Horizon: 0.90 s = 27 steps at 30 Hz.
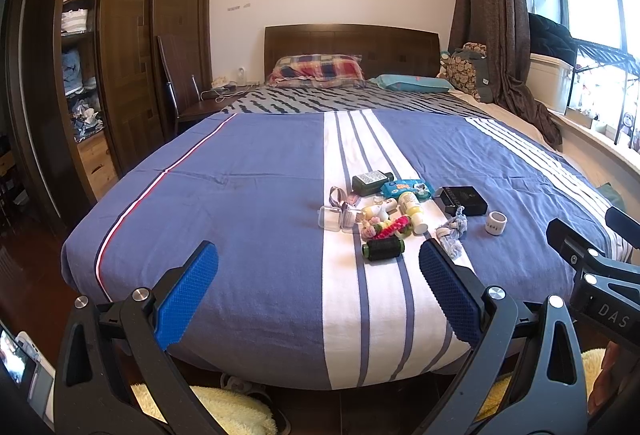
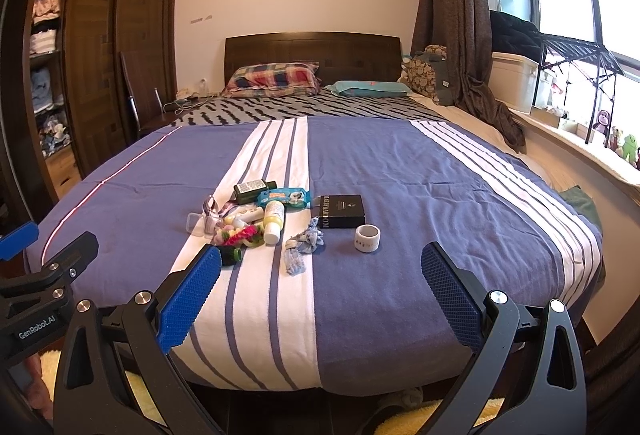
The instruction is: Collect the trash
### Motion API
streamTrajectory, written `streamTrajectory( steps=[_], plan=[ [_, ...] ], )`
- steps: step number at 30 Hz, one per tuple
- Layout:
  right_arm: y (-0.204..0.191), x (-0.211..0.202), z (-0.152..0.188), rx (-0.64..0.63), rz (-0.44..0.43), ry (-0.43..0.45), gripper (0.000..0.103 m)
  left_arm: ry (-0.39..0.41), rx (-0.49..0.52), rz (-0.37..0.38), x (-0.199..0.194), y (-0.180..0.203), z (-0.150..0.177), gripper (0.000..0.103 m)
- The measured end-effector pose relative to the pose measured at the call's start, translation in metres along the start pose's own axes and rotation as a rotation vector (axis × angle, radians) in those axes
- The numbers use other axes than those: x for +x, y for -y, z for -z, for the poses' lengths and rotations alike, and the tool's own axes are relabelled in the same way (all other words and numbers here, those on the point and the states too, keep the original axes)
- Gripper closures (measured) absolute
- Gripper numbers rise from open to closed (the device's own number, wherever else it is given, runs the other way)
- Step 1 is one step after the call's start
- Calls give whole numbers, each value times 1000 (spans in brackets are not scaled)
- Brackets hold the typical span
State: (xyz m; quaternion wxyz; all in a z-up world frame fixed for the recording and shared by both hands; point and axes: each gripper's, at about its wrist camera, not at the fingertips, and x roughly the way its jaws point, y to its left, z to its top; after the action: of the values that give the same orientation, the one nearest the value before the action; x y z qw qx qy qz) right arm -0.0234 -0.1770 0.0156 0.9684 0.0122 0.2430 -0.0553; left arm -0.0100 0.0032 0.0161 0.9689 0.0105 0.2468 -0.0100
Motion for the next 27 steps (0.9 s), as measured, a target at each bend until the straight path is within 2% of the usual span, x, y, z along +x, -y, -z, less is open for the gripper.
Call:
streamTrajectory(
  steps=[27],
  plan=[
    [-4, 0, 0, -5, -6, -1, 3, 8, -3, -2, -1, -4, -1, 8]
  ],
)
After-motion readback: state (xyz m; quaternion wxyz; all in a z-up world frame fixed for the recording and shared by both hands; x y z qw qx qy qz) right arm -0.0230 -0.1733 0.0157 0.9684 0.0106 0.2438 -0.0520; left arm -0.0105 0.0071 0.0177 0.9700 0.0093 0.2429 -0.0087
